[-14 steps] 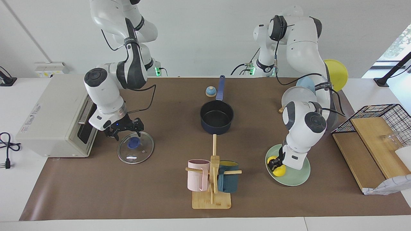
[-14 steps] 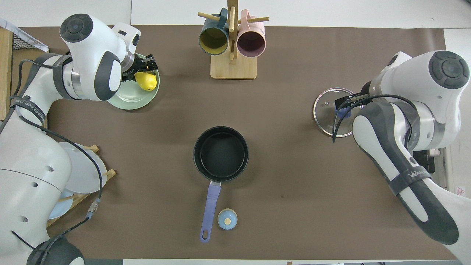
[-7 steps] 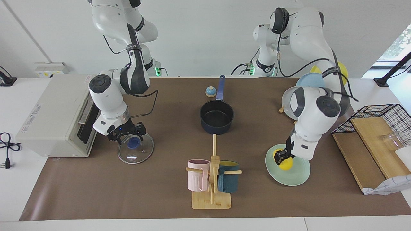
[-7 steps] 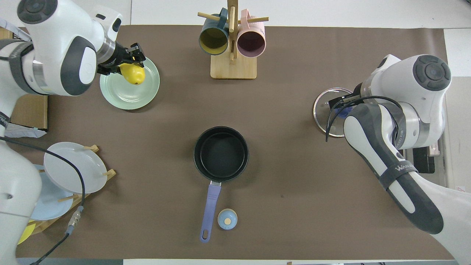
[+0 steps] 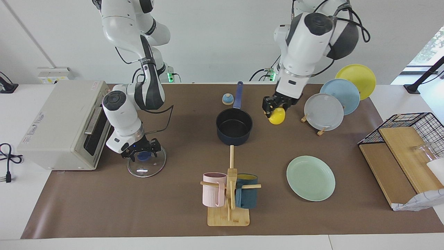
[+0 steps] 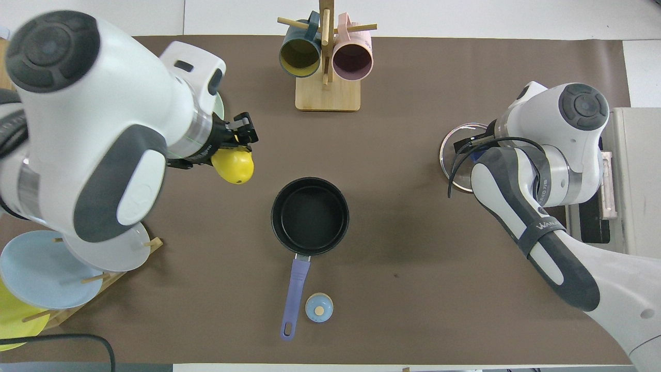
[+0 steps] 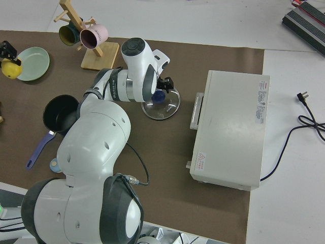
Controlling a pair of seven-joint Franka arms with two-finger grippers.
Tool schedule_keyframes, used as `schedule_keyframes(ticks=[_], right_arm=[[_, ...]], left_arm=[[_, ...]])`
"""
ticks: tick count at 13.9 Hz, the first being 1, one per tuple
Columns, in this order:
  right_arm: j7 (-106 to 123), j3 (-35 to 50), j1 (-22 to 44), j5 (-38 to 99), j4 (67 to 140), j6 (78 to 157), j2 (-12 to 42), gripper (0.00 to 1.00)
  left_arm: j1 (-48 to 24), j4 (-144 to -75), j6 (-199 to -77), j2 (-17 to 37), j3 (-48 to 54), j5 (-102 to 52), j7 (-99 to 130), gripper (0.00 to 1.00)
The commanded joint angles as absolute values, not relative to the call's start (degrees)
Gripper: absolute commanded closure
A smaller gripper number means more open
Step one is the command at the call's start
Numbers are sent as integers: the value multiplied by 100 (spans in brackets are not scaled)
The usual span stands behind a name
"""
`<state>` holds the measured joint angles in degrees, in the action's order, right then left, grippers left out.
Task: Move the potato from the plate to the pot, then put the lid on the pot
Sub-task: 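Carry the potato with the left gripper over the black saucepan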
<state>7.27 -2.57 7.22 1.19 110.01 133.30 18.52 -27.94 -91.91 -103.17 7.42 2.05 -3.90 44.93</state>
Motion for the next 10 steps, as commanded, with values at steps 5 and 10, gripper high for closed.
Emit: schedule_keyframes(ticks=[5,10], right_arm=[[1291,-246,703,150,11118,13369,1846,0],[1696,-255,694,88,11197,13456,1846,0]], left_arm=[[-3612,-11197,-12523,491,97,-413,4869,100],[-3691,-11750,-13262,615,88,-369,4738,100]])
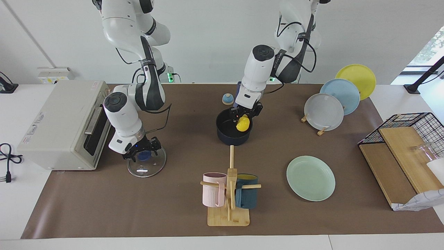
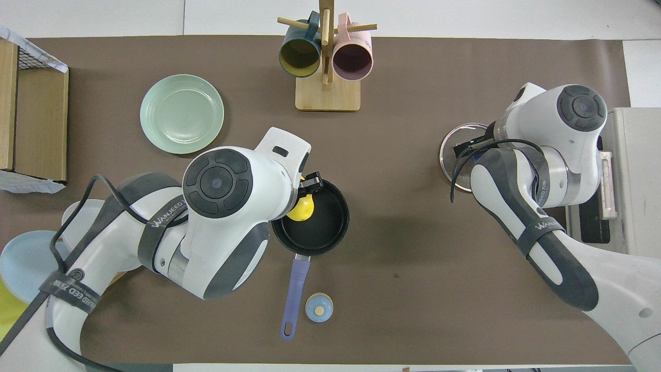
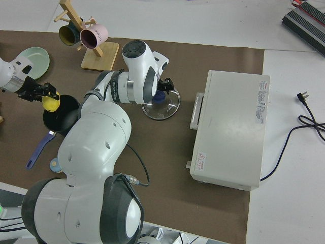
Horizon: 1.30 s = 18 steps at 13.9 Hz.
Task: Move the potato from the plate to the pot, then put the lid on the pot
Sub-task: 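Carry the potato with the left gripper over the black saucepan, then lower the potato into the saucepan and open the left gripper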
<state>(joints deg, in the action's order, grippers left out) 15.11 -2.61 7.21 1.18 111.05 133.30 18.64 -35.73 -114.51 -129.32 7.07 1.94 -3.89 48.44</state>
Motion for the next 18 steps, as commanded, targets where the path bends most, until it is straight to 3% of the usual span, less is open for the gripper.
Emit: schedule_keyframes(ticks=[1,11,14,18], right_arm=[[1705,-255,686,88,11197,13456,1854,0],[1775,-255,624,88,11224,13447,1854,11],[1758,-255,624,88,11232,13430,1854,22],[1705,-246,633,88,11232,13412,1854,23]], left_arm=[[-3709,-11829,-13315,624,88,-360,4711,100],[-4025,-12085,-13684,1019,79,-149,4711,100],[-4052,-12094,-13693,1081,79,-149,4711,100],[-4087,-12094,-13746,1204,70,-26,4702,100]])
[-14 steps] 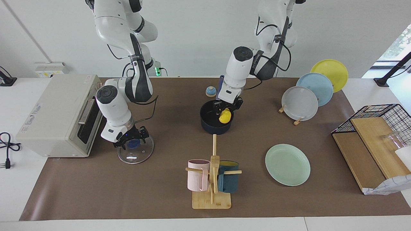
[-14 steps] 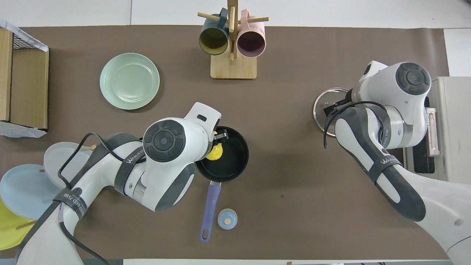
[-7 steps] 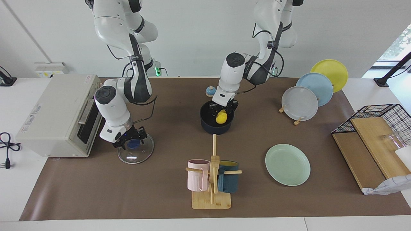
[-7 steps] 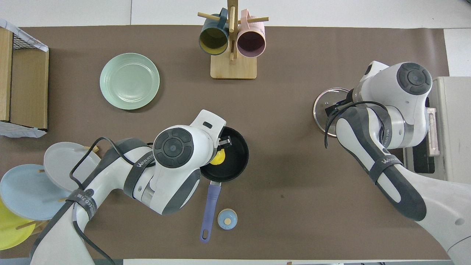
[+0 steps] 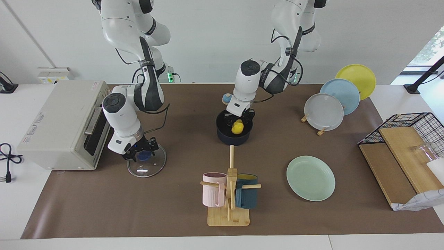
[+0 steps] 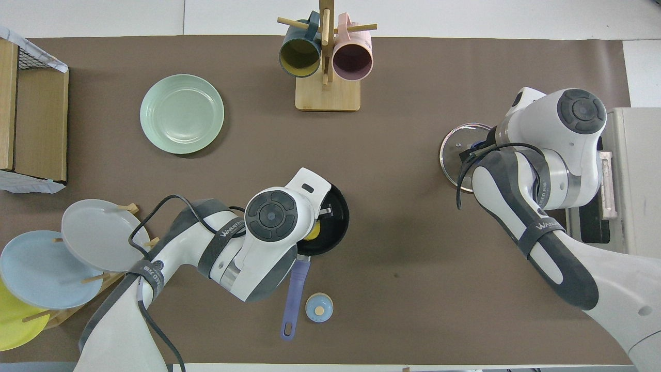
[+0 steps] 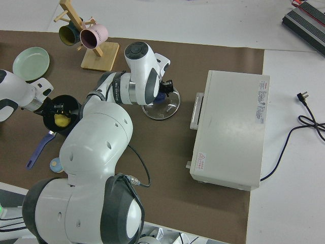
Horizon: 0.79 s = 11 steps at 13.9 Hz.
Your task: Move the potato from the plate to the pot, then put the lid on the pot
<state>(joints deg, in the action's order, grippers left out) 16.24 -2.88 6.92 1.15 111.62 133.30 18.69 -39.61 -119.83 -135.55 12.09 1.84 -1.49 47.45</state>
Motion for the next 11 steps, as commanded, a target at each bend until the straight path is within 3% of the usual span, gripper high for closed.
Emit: schedule_keyframes(ticks=[1,2,4,5,11], right_arm=[[1696,-246,633,88,11232,13412,1854,27],[1696,-255,633,88,11232,13403,1854,29],[1705,-246,633,88,11232,13403,1846,38],[1705,-255,633,88,11232,13395,1846,39],[1714,-246,633,88,11119,13255,1820,39]], left_arm=[[-4087,-12094,-13746,1213,70,-26,4693,100],[-4078,-12094,-13746,1204,70,-26,4624,100],[-4034,-12076,-13737,1213,79,-26,4562,18],[-4025,-12059,-13711,1204,70,-26,4553,0],[-3973,-11822,-13212,1002,35,-26,4237,0]])
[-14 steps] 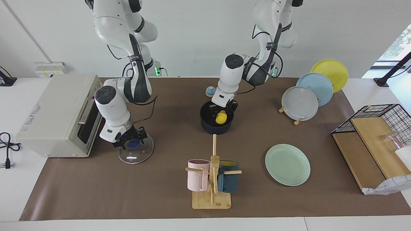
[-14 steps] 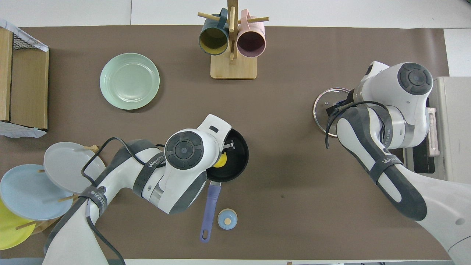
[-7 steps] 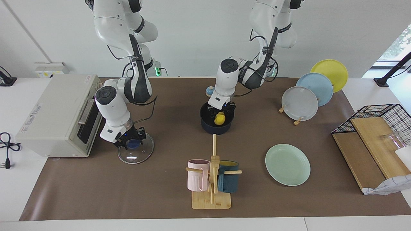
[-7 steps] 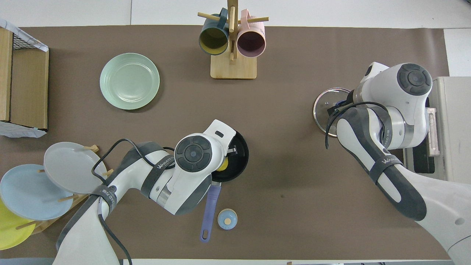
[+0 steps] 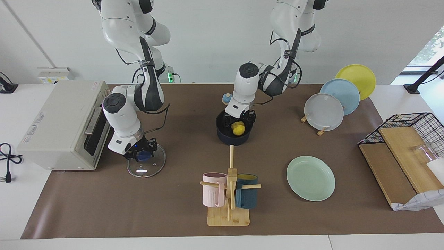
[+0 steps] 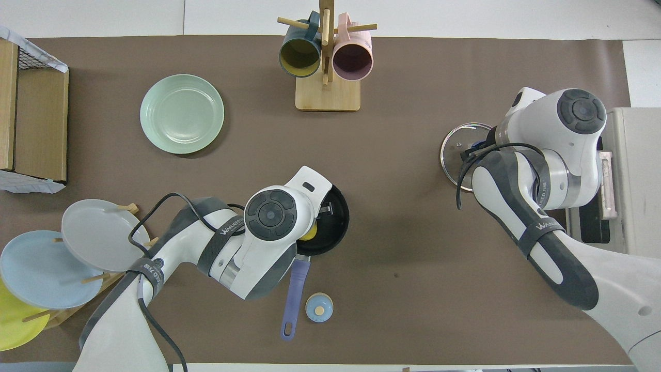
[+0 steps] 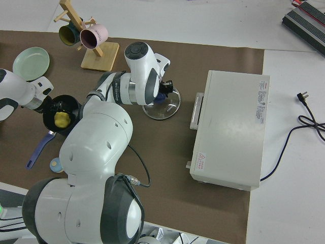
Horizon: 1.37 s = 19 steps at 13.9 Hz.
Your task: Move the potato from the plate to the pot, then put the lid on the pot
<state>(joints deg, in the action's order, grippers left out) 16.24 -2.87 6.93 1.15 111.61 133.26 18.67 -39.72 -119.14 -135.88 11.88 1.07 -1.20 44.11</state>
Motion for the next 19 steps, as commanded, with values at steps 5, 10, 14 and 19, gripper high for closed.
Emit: schedule_keyframes(ticks=[5,10,14,19], right_arm=[[1696,-237,712,140,10583,12350,1653,39],[49,263,1053,158,9635,10901,1521,39],[-1648,264,2046,88,9388,10565,1459,39],[-3714,272,3241,70,9412,10661,1398,39]], left_arm=[[-3570,-11111,-11816,484,35,-26,3736,0],[-2850,-10310,-10750,-51,9,-53,3087,0],[-1760,-10196,-10328,-526,9,-88,1823,0],[-897,-10037,-9748,-633,26,-44,300,0]])
